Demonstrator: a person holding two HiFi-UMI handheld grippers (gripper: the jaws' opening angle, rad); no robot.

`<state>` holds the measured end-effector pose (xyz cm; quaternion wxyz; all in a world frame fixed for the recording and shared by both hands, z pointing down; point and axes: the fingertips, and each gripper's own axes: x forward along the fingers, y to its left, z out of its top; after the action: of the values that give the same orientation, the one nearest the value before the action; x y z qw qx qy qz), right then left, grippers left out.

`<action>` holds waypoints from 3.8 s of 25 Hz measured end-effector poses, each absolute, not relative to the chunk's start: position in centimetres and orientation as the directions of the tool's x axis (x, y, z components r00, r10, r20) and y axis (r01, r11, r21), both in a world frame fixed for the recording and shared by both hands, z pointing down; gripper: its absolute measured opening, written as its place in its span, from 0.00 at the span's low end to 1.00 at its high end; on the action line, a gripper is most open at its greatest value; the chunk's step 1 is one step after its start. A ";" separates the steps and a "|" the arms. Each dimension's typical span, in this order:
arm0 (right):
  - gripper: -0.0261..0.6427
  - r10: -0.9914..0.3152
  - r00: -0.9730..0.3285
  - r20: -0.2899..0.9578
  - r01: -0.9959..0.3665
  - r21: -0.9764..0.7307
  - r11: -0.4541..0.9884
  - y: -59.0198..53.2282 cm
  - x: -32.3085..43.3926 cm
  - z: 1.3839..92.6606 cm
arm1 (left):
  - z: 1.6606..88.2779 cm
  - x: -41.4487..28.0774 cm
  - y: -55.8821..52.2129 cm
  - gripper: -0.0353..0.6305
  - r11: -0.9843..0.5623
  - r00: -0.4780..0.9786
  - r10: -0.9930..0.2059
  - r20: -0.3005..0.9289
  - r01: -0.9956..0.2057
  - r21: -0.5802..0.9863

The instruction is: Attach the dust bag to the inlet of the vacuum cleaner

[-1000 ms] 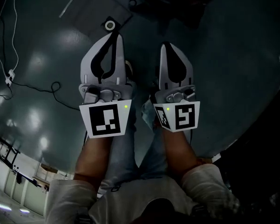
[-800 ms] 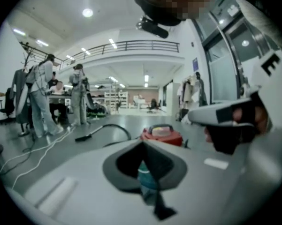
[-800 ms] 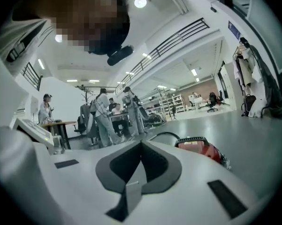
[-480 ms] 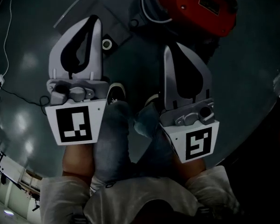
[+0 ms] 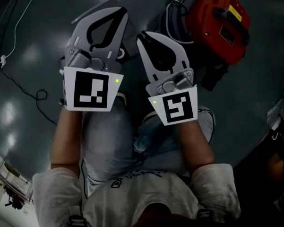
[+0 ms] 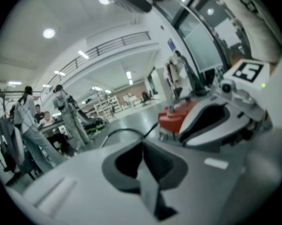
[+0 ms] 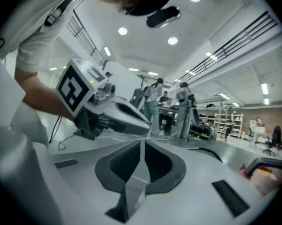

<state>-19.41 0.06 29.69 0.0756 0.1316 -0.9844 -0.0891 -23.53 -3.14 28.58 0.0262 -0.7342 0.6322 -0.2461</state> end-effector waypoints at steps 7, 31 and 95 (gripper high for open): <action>0.23 -0.062 -0.814 0.577 0.193 0.370 0.909 5.1 -23.4 48.1 | 50.7 -28.0 3.2 0.24 -0.300 0.097 -0.738 0.668 -0.933 -0.197; 0.28 0.037 -0.470 0.882 0.497 0.230 0.837 10.1 -19.2 73.3 | 75.5 -22.4 13.7 0.19 -0.590 0.115 -0.367 0.923 -0.796 -0.135; 0.09 -0.072 -0.441 0.894 -0.016 0.072 0.997 -0.9 10.1 40.2 | 36.3 6.4 0.1 0.11 -0.981 0.582 0.009 0.813 -0.152 0.120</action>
<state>10.10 -0.89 40.25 0.5279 0.0260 -0.8485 -0.0262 6.40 0.07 36.28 -0.0888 -0.8850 0.0403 -0.4552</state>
